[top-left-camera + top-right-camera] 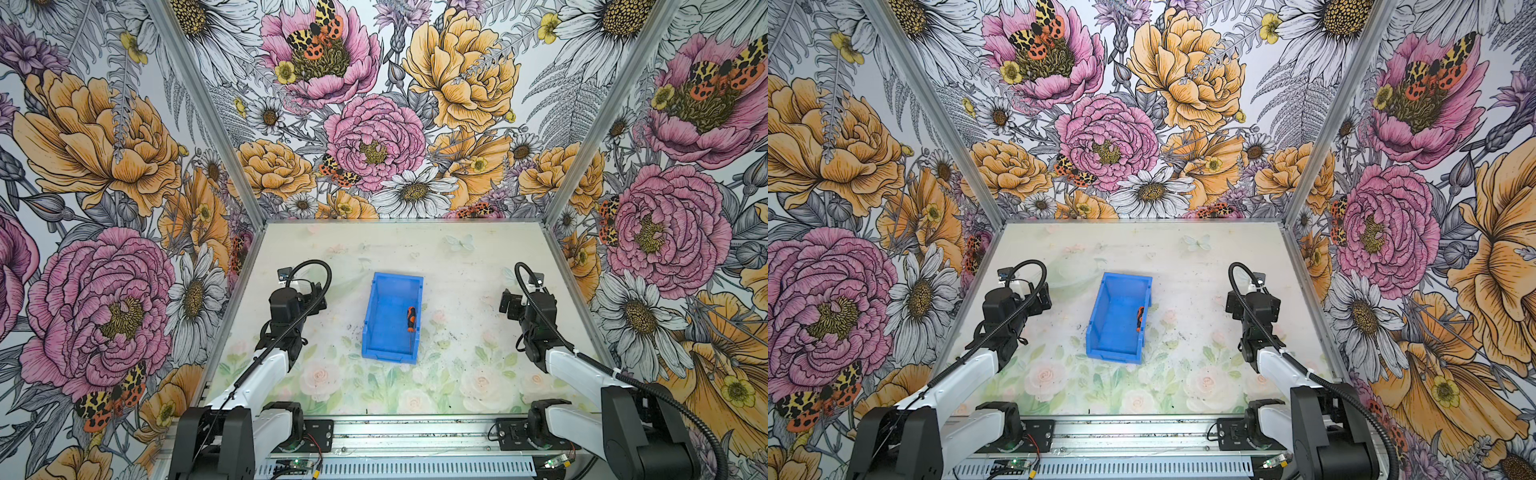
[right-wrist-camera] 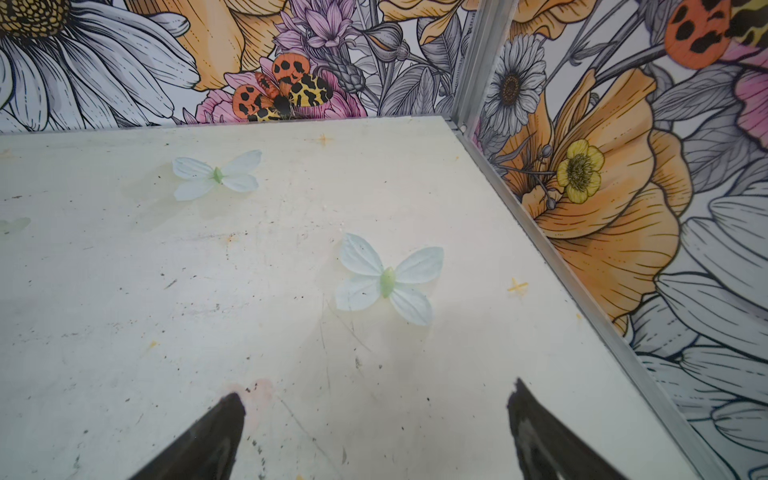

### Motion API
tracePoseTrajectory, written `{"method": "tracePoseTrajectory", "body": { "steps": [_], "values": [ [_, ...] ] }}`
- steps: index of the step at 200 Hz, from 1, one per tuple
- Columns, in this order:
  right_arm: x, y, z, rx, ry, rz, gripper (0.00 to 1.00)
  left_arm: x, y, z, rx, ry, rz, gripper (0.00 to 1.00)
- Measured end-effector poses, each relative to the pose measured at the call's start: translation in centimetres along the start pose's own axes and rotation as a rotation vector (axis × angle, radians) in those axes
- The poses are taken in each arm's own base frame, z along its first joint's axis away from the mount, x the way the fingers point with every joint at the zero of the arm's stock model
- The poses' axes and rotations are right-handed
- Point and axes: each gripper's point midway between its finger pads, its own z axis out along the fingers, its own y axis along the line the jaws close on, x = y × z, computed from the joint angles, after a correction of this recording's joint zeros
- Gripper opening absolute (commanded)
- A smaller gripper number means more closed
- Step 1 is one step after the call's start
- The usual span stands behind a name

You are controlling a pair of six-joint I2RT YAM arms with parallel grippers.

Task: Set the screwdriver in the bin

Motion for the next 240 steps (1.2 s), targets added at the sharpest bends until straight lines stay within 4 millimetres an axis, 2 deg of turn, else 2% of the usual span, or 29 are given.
{"method": "tracePoseTrajectory", "body": {
  "steps": [15,29,61,87,110,179,200,222,240],
  "values": [
    [-0.3,0.0,0.5,-0.003,-0.018,-0.001,1.00,1.3,0.2,0.5,-0.005,0.017,0.005,0.99],
    [-0.4,-0.2,0.9,-0.005,-0.030,0.002,0.99,1.7,0.3,0.9,-0.006,0.015,0.009,0.99],
    [-0.6,-0.1,2.3,-0.023,-0.043,0.009,0.99,0.9,0.7,2.4,-0.015,-0.026,-0.002,0.99],
    [-1.0,0.8,3.8,-0.052,-0.061,0.012,1.00,0.4,0.6,4.1,-0.020,-0.022,-0.003,0.99],
    [0.0,1.1,5.0,-0.066,-0.043,0.009,1.00,-0.6,0.3,4.4,-0.016,-0.047,-0.003,0.99],
    [-0.8,1.5,5.0,-0.092,-0.081,0.009,0.99,-1.7,-0.1,6.6,-0.011,-0.084,0.082,0.99],
    [-1.0,1.5,5.0,-0.092,-0.088,0.010,1.00,-0.7,0.1,6.3,-0.011,-0.111,0.085,0.99],
    [-1.0,1.5,5.0,-0.092,-0.090,0.010,1.00,1.1,0.9,6.1,-0.040,-0.100,0.093,0.99],
    [-1.1,1.5,5.0,-0.092,-0.092,0.010,0.99,0.8,1.0,6.0,-0.050,-0.119,0.090,0.99]
  ]
}}
